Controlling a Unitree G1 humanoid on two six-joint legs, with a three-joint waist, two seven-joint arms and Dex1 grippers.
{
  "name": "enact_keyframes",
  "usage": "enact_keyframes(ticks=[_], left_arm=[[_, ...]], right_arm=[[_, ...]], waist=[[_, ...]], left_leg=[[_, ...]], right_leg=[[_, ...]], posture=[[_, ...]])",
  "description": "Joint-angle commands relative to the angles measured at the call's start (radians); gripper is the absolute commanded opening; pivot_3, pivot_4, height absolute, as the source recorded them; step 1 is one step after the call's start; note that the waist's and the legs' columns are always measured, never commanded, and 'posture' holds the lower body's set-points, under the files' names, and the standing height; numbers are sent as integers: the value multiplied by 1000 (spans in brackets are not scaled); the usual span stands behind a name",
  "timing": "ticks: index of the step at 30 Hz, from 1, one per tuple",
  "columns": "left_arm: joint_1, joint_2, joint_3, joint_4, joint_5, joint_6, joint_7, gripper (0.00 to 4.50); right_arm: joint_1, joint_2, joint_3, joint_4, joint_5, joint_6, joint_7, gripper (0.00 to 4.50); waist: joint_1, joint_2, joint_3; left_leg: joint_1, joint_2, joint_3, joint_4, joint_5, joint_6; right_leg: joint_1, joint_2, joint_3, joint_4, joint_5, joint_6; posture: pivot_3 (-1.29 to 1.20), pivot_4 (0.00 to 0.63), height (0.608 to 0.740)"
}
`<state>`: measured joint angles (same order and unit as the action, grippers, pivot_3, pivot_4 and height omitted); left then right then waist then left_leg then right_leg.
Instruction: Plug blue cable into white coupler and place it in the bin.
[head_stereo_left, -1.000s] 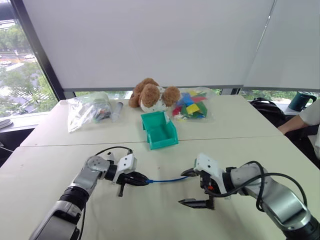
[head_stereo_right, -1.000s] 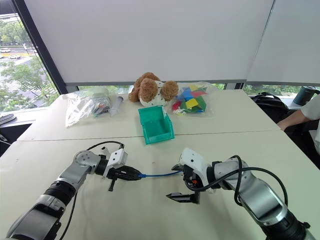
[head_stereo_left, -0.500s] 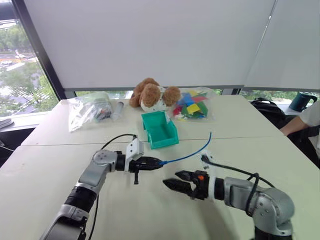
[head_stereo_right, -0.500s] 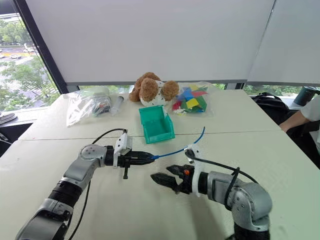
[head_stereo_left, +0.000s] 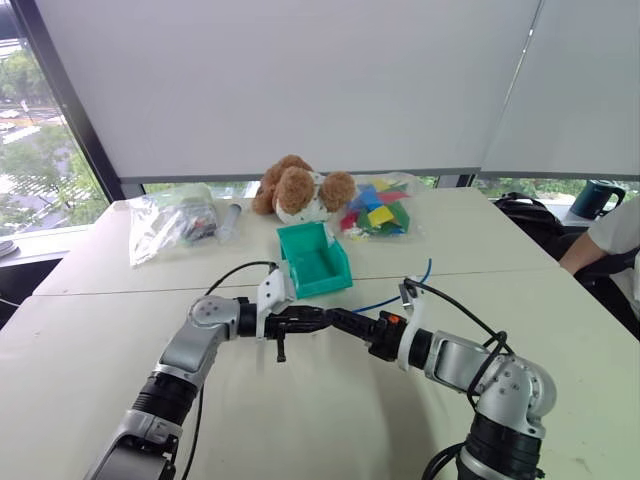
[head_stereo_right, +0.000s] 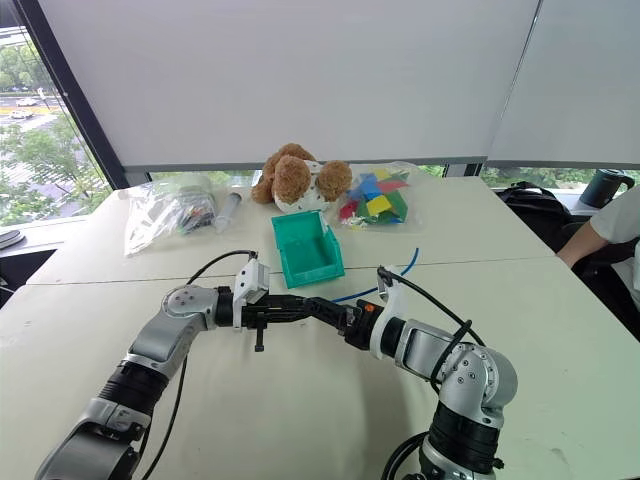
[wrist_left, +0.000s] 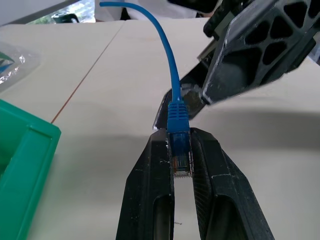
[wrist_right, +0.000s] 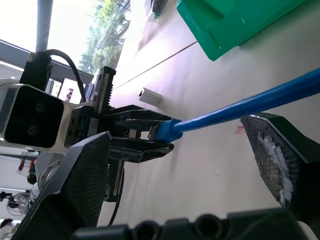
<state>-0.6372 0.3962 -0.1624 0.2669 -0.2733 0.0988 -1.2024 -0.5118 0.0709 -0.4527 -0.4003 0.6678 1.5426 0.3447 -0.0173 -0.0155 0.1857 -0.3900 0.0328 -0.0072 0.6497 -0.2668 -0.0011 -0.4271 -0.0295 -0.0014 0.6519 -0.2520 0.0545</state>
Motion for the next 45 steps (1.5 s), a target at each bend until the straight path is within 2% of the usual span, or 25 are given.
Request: enact_keyframes(ticks=[1, 4, 8, 9, 11, 19, 24, 28, 30, 37, 41, 45], left_arm=[[-3, 1, 22, -39, -21, -6, 5, 28], [-1, 3, 20, -41, -20, -6, 6, 0], [2, 4, 16, -43, -16, -9, 4, 0], [3, 4, 15, -44, -16, -9, 4, 0], [5, 5, 12, -46, -15, -10, 4, 0], [20, 12, 5, -57, -16, -6, -5, 0], [33, 42, 24, -85, -31, 52, 0, 2307], [91, 128, 99, -163, -26, 81, 63, 4334], [117, 160, 130, -197, -27, 96, 98, 4428], [266, 279, 378, -349, 3, 225, 387, 4428], [356, 286, 427, -370, 17, 235, 462, 4428], [375, 245, 453, -304, -29, 207, 482, 4428]], right_arm=[[-21, 11, 7, -4, 38, -17, -9, 4500], [-22, 12, 12, 0, 50, -21, -16, 3635], [-26, 11, 14, 4, 68, -29, -23, 1606], [-28, 11, 13, 5, 73, -30, -25, 944], [-32, 12, 10, 7, 82, -31, -30, 34], [-35, 8, 14, 13, 108, -35, -51, 34], [-40, 6, 20, 14, 123, -37, -61, 0], [-49, -22, 43, 23, 130, -55, -59, 0], [-45, -50, 69, 22, 128, -68, -47, 0], [-42, -127, 159, 47, 131, -127, 4, 0], [-47, -153, 200, 71, 131, -156, 30, 0], [-52, -173, 228, 87, 132, -181, 45, 0]], waist=[[1, 0, 0], [1, 0, 0], [1, 0, 0], [1, 0, 0], [1, 0, 0], [1, 0, 0], [-1, 0, 0], [-6, 1, 0], [-3, 1, 0], [-3, 1, 1], [-1, 1, 1], [5, 1, 1]], left_leg=[[0, 0, 0, 0, 0, 0], [0, 0, 0, 0, 0, 0], [0, 0, 0, 0, 0, 0], [0, 0, 0, 0, 0, 0], [0, 0, 0, 0, 0, 0], [0, 0, 0, 0, 0, 0], [0, 0, 0, 0, 0, 0], [0, 1, 1, -1, 0, 0], [0, 1, 0, -1, 0, 0], [-1, 1, 0, -1, 0, 0], [0, 2, 1, -2, 0, 0], [-1, 1, 1, -2, 0, 0]], right_leg=[[0, 0, 0, 0, 0, 0], [0, 0, 0, 0, 0, 0], [0, 0, 0, 0, 0, 0], [0, 0, 0, 0, 0, 0], [0, 0, 0, 0, 0, 0], [0, 0, 0, 0, 0, 0], [0, 0, 0, 0, 0, 0], [-1, 0, 1, 0, 0, 0], [-1, 0, 0, 0, 0, 0], [-2, -1, 1, -1, 0, 0], [-2, -1, 1, -1, 0, 0], [-2, -2, 0, -1, 0, 0]], posture=[[0, 150, 740], [0, 150, 740], [0, 150, 740], [0, 150, 740], [0, 150, 740], [0, 150, 740], [0, 150, 740], [0, 150, 740], [0, 150, 740], [0, 150, 740], [0, 150, 740], [0, 150, 740]])
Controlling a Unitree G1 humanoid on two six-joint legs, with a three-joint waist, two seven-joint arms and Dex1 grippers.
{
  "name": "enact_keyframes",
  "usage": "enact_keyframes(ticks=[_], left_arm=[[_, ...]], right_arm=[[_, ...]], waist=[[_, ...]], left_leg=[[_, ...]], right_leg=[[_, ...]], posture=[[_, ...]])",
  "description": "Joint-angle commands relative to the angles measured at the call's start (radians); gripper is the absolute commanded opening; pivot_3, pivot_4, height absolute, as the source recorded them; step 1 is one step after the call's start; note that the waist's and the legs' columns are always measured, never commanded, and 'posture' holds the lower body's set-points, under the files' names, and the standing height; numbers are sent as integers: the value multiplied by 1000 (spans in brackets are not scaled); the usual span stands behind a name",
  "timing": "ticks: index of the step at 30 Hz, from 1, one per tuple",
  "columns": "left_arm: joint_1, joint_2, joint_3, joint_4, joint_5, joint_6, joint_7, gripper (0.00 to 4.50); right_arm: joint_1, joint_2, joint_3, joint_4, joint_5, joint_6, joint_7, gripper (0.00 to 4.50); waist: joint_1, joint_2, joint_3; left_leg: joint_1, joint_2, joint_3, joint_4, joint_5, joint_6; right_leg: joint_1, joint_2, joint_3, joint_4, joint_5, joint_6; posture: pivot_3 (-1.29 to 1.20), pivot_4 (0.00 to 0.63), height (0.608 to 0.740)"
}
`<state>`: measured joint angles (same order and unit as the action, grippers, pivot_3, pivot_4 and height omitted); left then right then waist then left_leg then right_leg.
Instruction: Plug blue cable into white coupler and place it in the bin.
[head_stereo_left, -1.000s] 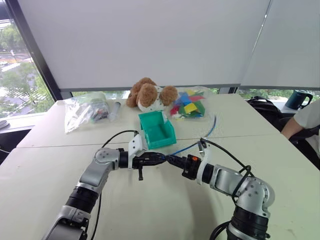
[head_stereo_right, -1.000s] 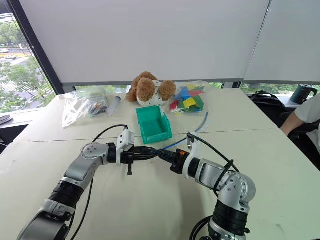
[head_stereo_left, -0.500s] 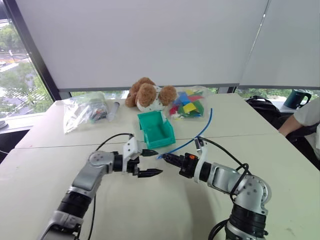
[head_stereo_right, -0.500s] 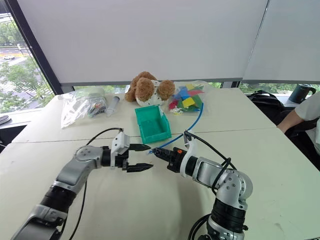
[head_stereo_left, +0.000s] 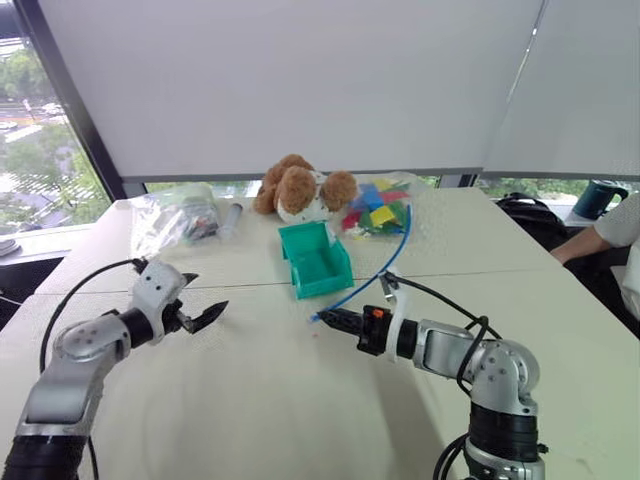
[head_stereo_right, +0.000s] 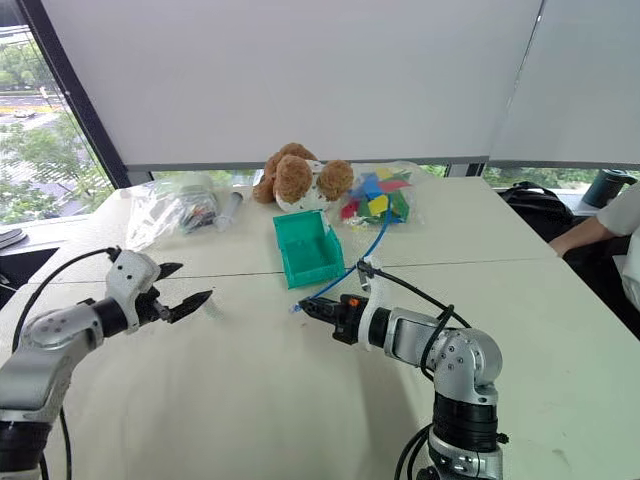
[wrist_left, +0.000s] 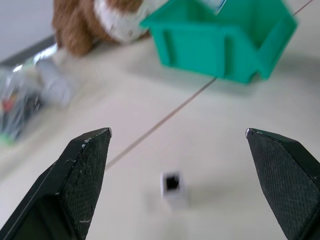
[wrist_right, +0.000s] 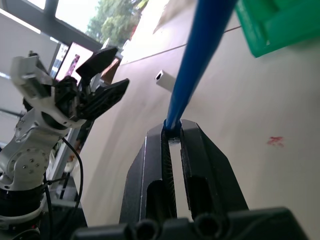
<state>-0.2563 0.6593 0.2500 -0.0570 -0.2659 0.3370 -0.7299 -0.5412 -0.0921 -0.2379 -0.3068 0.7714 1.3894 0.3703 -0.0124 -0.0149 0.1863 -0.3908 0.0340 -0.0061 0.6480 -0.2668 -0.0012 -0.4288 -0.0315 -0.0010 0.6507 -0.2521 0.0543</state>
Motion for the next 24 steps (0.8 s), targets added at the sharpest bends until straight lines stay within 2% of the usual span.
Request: enact_keyframes(ticks=[1, 15, 18, 22, 24], left_arm=[[-6, -30, 43, 44, -47, -44, 6, 4428], [-166, -123, -34, 559, -32, -290, -119, 4428], [-210, -139, -45, 655, -32, -327, -151, 3668], [-271, -160, -66, 777, -7, -394, -185, 1672], [-304, -169, -80, 817, 1, -421, -207, 870]], right_arm=[[-23, -13, 18, -4, 29, -33, 21, 0], [-6, -28, 25, -39, 55, -50, -11, 0], [-3, -32, 24, -45, 61, -51, -20, 0], [0, -36, 23, -49, 71, -52, -30, 0], [0, -39, 25, -52, 74, -53, -34, 0]], waist=[[0, 0, 0], [-1, 0, 0], [-2, 0, 0], [-2, 0, 0], [-2, 0, 0]], left_leg=[[0, 0, 0, 0, 0, 0], [0, 0, 0, 0, 0, 0], [0, -1, 0, 0, 0, 0], [0, -1, 0, 0, 0, 0], [0, -1, 0, 0, 0, 0]], right_leg=[[0, 0, 0, 0, 0, 0], [0, 0, 0, 0, 0, 0], [0, 0, 0, 0, 0, 0], [0, 0, -1, 0, 0, 0], [0, 0, 0, 0, 0, 0]], posture=[[0, 150, 740], [0, 150, 740], [0, 150, 740], [0, 150, 740], [0, 150, 740]])
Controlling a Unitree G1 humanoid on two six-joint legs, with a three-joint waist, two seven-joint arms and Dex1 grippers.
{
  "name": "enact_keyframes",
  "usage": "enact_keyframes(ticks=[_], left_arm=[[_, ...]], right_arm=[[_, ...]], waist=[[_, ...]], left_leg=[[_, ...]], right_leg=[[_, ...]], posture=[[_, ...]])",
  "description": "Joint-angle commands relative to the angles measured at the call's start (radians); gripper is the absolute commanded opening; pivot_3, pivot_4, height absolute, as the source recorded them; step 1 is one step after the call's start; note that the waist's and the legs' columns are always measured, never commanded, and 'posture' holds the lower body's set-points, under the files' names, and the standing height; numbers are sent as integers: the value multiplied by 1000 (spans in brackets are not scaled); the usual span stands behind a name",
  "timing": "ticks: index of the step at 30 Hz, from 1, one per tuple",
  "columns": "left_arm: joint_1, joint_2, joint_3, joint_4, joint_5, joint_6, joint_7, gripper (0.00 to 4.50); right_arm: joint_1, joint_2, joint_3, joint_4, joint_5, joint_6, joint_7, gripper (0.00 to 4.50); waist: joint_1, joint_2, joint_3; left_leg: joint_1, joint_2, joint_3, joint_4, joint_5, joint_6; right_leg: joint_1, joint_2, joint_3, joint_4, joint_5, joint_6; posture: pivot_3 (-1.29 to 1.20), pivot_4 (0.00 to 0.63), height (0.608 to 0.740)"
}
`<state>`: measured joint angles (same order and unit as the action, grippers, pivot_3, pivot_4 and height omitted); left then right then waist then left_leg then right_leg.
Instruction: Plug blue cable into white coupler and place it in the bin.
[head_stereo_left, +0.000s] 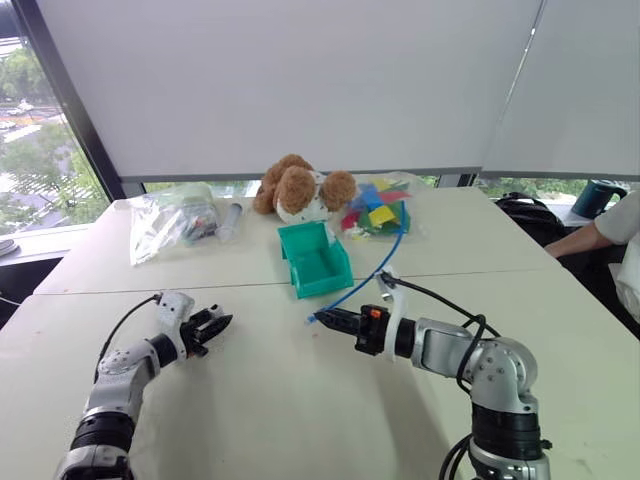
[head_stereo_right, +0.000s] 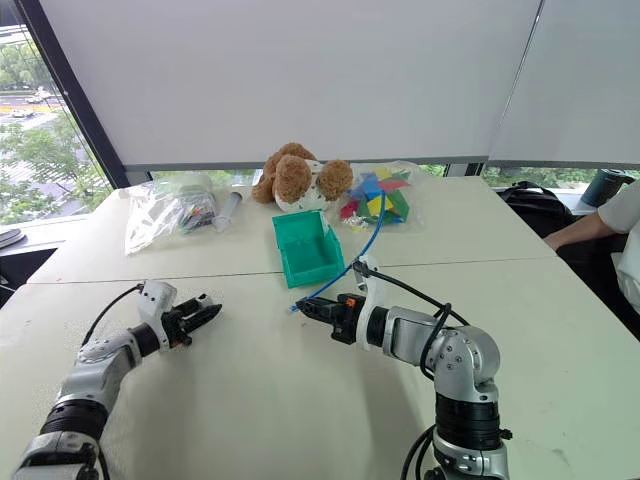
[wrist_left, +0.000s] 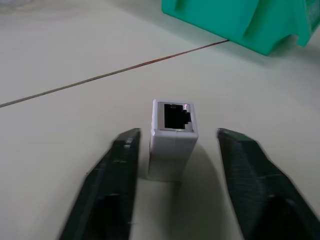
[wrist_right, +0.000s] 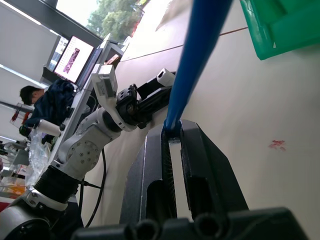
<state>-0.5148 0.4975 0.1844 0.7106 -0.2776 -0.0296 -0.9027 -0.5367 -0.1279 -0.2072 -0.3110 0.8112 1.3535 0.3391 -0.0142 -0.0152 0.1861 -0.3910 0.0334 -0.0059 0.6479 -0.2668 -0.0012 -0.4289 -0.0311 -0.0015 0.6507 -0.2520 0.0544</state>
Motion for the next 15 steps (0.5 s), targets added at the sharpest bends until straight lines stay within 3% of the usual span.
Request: enact_keyframes(ticks=[1, 5, 11, 15], left_arm=[[-62, -13, -22, 60, 15, -63, -51, 372], [-106, -38, -77, 28, 15, -54, -157, 361], [-117, -87, -239, -140, 20, 4, -361, 361], [-127, -126, -332, -165, 57, -25, -429, 361]], right_arm=[[-6, -6, -7, -50, 36, -17, -4, 0], [-16, -67, 12, -69, 37, -18, 23, 0], [-72, -339, 166, -99, -29, -126, 211, 0], [-98, -512, 332, -96, -171, -327, 381, 0]], waist=[[1, 0, 0], [3, 0, 0], [0, 0, 0], [-4, 0, 0]], left_leg=[[0, 0, 0, 0, 0, 0], [-1, 0, 0, 0, 0, 0], [-2, -1, 1, 0, 0, 0], [-1, 0, -1, 0, 0, 0]], right_leg=[[0, 0, 0, 0, 0, 0], [0, 0, 0, 0, 0, 0], [0, -1, 0, -2, 0, 0], [0, 2, 0, -2, 0, 0]], posture=[[0, 150, 740], [0, 150, 740], [0, 150, 740], [0, 150, 740]])
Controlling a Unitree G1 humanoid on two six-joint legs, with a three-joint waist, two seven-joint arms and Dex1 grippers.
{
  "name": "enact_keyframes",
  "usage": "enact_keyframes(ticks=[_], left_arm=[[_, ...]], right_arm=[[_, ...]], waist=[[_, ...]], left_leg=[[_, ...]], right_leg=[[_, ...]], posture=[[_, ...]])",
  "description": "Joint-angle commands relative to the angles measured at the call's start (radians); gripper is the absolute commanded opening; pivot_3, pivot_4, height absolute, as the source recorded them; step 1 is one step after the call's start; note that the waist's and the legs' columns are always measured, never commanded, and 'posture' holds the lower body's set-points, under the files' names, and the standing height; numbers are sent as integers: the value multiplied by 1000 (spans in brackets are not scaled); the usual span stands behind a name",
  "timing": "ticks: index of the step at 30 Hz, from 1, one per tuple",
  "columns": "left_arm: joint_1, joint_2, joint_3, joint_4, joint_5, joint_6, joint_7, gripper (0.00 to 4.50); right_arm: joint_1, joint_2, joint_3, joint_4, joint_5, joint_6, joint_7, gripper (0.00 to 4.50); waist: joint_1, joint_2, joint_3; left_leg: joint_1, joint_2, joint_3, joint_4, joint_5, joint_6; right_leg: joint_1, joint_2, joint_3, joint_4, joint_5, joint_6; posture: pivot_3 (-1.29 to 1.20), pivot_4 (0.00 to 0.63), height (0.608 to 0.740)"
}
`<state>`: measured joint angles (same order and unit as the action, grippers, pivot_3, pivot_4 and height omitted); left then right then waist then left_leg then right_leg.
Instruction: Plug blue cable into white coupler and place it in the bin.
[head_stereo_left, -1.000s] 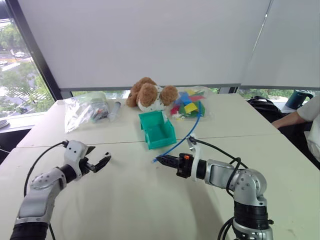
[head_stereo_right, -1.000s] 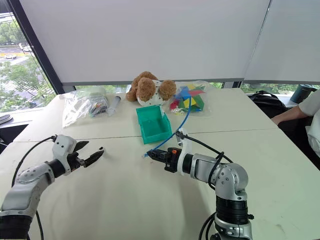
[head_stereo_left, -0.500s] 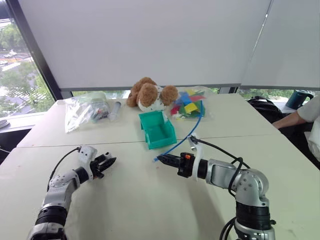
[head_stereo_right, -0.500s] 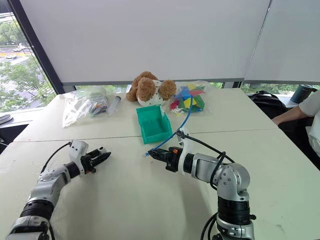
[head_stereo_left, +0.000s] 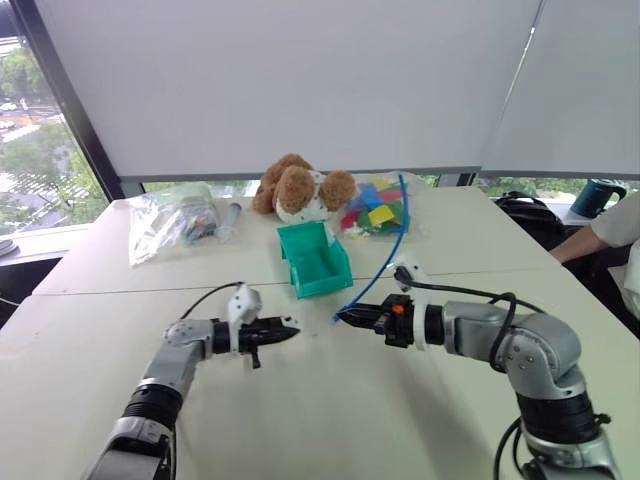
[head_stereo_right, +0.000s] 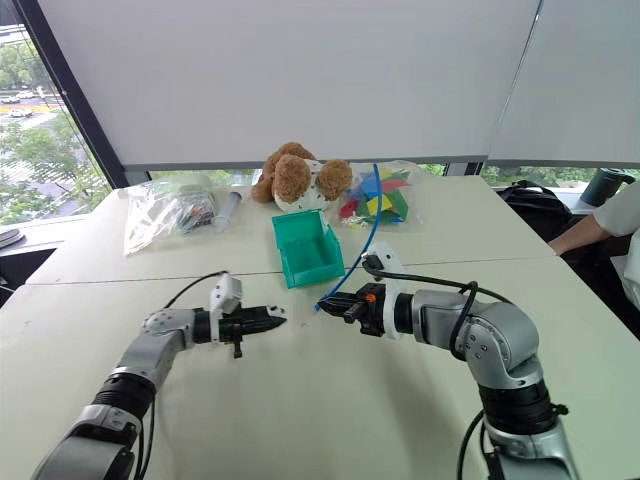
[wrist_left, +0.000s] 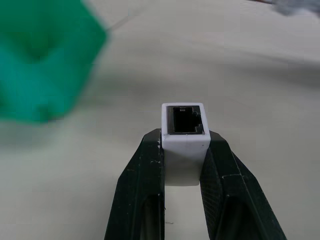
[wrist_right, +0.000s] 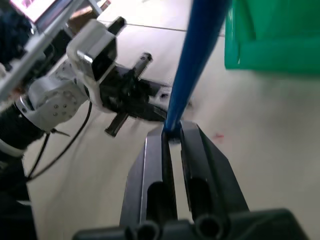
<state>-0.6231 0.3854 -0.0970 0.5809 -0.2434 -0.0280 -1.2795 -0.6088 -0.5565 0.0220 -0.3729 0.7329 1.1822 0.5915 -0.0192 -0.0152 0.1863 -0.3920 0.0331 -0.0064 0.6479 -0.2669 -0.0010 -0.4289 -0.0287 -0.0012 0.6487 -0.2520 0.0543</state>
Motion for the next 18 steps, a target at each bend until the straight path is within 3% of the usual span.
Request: enact_keyframes(ticks=[1, 8, 18], left_arm=[[-20, -22, -68, -32, 33, -38, -63, 361], [-31, -66, -149, 80, 118, -171, -86, 361], [-46, -73, -154, 128, 139, -216, -83, 361]], right_arm=[[-26, -115, 137, -31, -127, -210, 168, 0], [-54, -148, 297, 49, -286, -446, 339, 0], [-88, -109, 381, 149, -417, -562, 427, 0]], waist=[[0, 0, 0], [3, 0, 0], [7, 0, 0]], left_leg=[[0, 0, 0, 0, 0, 0], [0, 0, 0, 1, 0, 0], [0, 0, 0, 2, 0, 0]], right_leg=[[0, 1, 0, 0, 0, 0], [0, 1, 0, 0, 0, 0], [0, 1, 0, 0, 0, 0]], posture=[[0, 150, 740], [0, 150, 740], [0, 150, 740]])
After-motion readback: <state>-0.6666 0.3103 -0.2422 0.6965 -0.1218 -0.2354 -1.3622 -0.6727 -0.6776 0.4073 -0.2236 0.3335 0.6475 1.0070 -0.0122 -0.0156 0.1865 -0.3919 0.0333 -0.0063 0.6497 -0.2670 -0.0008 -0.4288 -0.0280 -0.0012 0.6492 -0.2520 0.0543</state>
